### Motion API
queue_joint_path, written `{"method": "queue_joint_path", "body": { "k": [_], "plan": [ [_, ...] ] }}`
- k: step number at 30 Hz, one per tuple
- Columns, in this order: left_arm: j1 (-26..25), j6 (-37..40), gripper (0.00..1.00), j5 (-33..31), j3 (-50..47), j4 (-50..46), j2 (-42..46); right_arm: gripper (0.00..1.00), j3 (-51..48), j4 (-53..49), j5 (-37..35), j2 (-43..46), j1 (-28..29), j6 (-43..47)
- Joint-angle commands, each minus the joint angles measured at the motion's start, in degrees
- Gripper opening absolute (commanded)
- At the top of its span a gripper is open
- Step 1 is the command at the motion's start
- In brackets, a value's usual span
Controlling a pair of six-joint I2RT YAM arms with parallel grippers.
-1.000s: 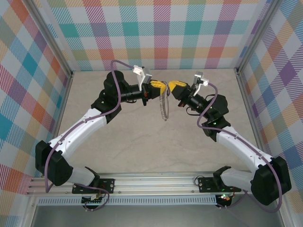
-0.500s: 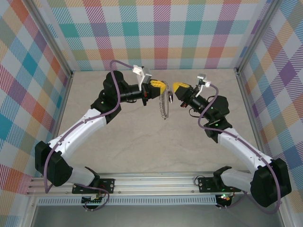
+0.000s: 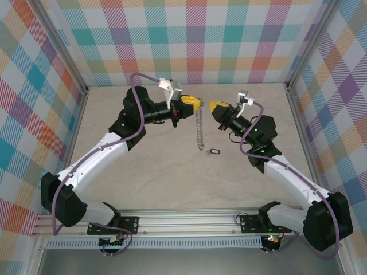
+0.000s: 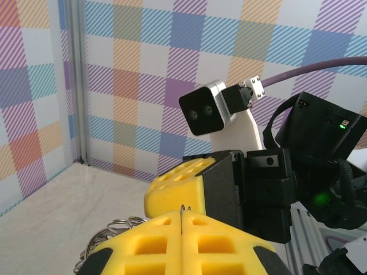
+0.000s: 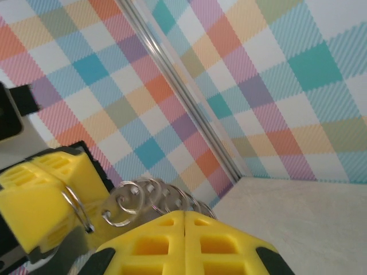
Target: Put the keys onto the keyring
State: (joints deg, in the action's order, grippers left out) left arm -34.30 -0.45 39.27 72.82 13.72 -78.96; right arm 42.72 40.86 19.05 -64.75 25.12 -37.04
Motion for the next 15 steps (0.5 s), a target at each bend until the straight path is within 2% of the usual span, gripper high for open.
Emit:
{"method": "queue_joint_path", "body": {
  "k": [1,2,3,6,10,12,15],
  "plan": [
    [-0.6,0.4,0.00,-3.2,-1.5,3.1,3.0,0.00,-0.4,-8.8,-2.9,0.5,-1.1,-0.5],
    [-0.6,0.6,0.00,-3.8,-2.1,3.1,3.3,0.03,-1.2,-9.9,-3.3,0.5,-1.4,-0.9],
    [-0.5,0.8,0.00,-4.4,-3.0,3.2,3.9,0.10,-2.1,-11.8,-3.9,0.5,-2.0,-1.4],
    [-0.6,1.3,0.00,-5.3,-5.9,3.4,6.1,0.20,-5.7,-13.6,-4.2,0.5,-3.4,-3.0],
    [-0.5,1.5,0.00,-5.0,-8.2,2.9,8.9,0.49,-8.2,-14.3,-2.6,1.0,-4.1,-4.0],
    [-0.5,1.4,0.00,-3.9,-8.4,2.2,9.7,0.57,-8.1,-14.5,-1.5,1.6,-4.2,-3.6],
    [-0.4,1.0,0.00,-2.3,-8.5,1.8,10.4,0.62,-6.5,-14.3,2.0,3.0,-4.3,-1.7]
  ]
}}
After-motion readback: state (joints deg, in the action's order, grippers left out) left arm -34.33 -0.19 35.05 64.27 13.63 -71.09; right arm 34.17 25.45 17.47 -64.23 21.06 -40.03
